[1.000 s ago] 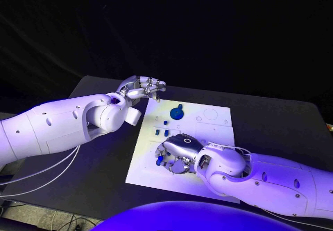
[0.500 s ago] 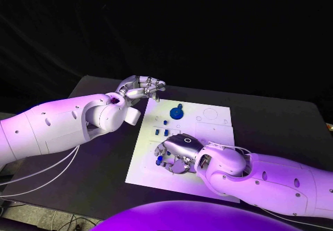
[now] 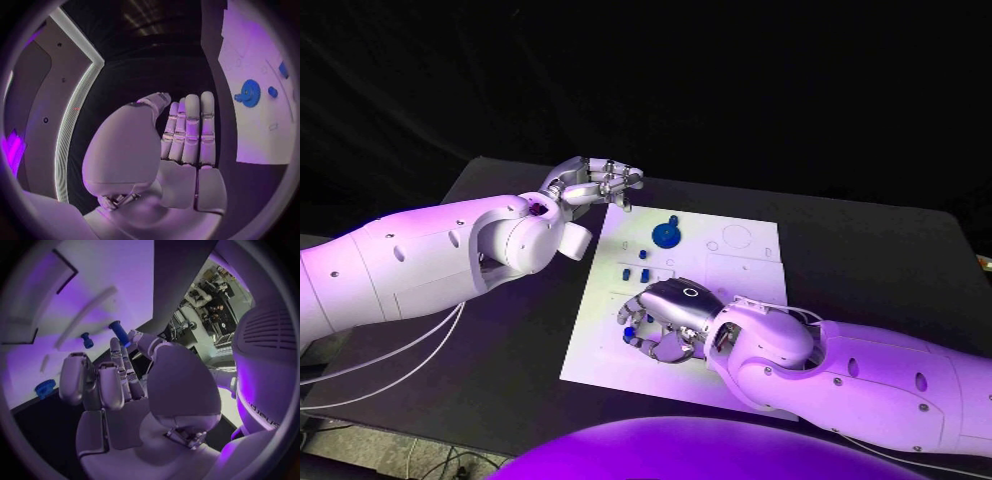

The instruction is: Assemble the parts on the task board

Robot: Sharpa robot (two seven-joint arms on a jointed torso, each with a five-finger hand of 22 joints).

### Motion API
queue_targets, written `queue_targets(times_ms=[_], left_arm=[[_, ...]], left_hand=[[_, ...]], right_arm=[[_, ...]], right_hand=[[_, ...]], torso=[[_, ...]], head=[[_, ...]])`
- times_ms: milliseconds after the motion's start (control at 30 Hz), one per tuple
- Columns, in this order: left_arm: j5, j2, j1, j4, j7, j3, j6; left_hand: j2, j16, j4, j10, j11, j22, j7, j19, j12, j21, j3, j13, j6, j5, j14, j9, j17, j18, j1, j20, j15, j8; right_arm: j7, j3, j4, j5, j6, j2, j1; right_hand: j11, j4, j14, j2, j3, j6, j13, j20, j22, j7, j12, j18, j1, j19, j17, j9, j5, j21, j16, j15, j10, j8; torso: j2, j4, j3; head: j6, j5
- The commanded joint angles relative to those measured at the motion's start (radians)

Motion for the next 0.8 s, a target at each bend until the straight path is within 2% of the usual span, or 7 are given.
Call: queue_targets(times_ms=[33,267,367,433,533,667,800], left_arm=[[-0.001,0.001,0.0,0.001,0.003,0.001,0.016],[-0.001,0.0,0.0,0.002,0.002,0.001,0.014],[-0.001,-0.002,0.0,0.002,0.001,0.001,0.014],[-0.001,-0.002,0.0,0.002,0.002,0.001,0.014],[-0.001,-0.002,0.0,0.002,0.002,0.001,0.015],[-0.001,-0.002,0.0,0.002,0.002,0.001,0.015],[-0.001,-0.006,0.0,0.003,0.002,0.0,0.015]], left_hand=[[-0.006,-0.005,0.001,-0.005,0.001,-0.001,-0.002,-0.001,0.005,-0.004,-0.007,0.001,-0.006,0.001,-0.008,0.0,-0.001,0.012,-0.004,0.003,-0.001,-0.003],[-0.006,-0.005,0.001,-0.005,0.001,-0.001,-0.002,-0.001,0.005,-0.004,-0.007,0.001,-0.006,0.001,-0.008,0.0,-0.001,0.012,-0.004,0.003,-0.001,-0.003],[-0.006,-0.005,0.001,-0.005,0.001,-0.001,-0.002,-0.001,0.005,-0.004,-0.007,0.001,-0.006,0.001,-0.008,0.0,-0.001,0.012,-0.004,0.003,-0.001,-0.003],[-0.006,-0.005,0.001,-0.005,0.001,-0.001,-0.002,-0.001,0.005,-0.004,-0.007,0.001,-0.006,0.001,-0.008,0.0,-0.001,0.012,-0.004,0.003,-0.001,-0.003],[-0.006,-0.005,0.001,-0.005,0.001,-0.001,-0.002,-0.001,0.005,-0.004,-0.007,0.001,-0.006,0.001,-0.008,0.0,-0.001,0.012,-0.004,0.003,-0.001,-0.003],[-0.006,-0.005,0.001,-0.006,0.002,-0.001,-0.002,-0.001,0.006,-0.005,-0.007,0.001,-0.006,0.001,-0.008,0.0,-0.002,0.012,-0.003,0.003,-0.001,-0.003],[-0.006,-0.005,0.001,-0.006,0.002,-0.001,-0.002,-0.001,0.006,-0.005,-0.007,0.001,-0.006,0.001,-0.008,0.0,-0.002,0.012,-0.003,0.003,-0.001,-0.003]], right_arm=[[0.009,0.0,0.005,0.007,-0.008,-0.003,-0.001],[0.006,0.0,0.005,0.005,-0.015,-0.013,-0.002],[0.001,0.0,0.005,0.0,-0.024,-0.02,-0.002],[-0.001,0.0,0.009,-0.003,-0.031,-0.03,-0.001],[-0.001,0.002,0.022,-0.005,-0.046,-0.055,0.001],[0.01,0.006,0.043,0.023,-0.08,-0.097,0.014],[0.061,0.01,0.066,0.212,-0.14,-0.176,0.053]], right_hand=[[0.002,-0.005,0.018,0.012,-0.004,-0.004,0.002,0.0,0.094,-0.005,0.004,0.005,-0.002,0.005,0.001,0.001,0.005,0.004,0.002,0.0,0.006,-0.003],[0.002,-0.006,0.017,0.009,-0.005,-0.004,0.001,-0.001,0.09,-0.006,0.004,0.007,-0.002,0.001,-0.006,0.001,0.005,-0.003,0.0,0.0,0.003,-0.004],[0.005,-0.008,0.014,0.006,-0.006,-0.007,-0.003,-0.001,0.085,-0.004,-0.002,0.009,-0.004,-0.004,-0.015,0.001,0.007,-0.014,-0.004,0.001,-0.016,-0.006],[0.007,-0.009,0.012,0.004,-0.006,-0.008,-0.005,-0.001,0.081,-0.003,-0.005,0.011,-0.004,-0.009,-0.023,0.001,0.007,-0.023,-0.007,0.003,-0.027,-0.008],[0.008,-0.011,0.01,0.002,-0.008,-0.012,-0.006,0.0,0.078,-0.002,-0.006,0.011,-0.005,-0.011,-0.028,0.001,0.006,-0.028,-0.009,0.004,-0.034,-0.01],[0.009,-0.008,0.01,-0.003,-0.015,-0.011,-0.005,0.001,0.081,0.0,-0.002,0.01,-0.013,-0.008,-0.029,0.002,0.005,-0.025,-0.01,0.005,-0.034,-0.011],[0.001,0.011,0.005,-0.002,-0.038,0.021,0.003,-0.001,0.07,-0.005,0.029,0.015,-0.037,-0.017,-0.051,0.011,0.014,-0.046,-0.02,0.0,0.006,0.006]], torso=[[0.0,0.0002,-0.0002],[0.0,0.0,-0.0004],[0.0,-0.0022,-0.0008],[0.0,-0.0015,-0.0007],[-0.001,0.001,0.0004],[-0.001,0.0003,-0.0001],[-0.002,-0.0019,-0.0012]], head=[[-0.002,0.001],[-0.003,0.001],[0.0,-0.003],[0.0,-0.005],[0.001,-0.008],[0.003,-0.016],[0.01,-0.049]])
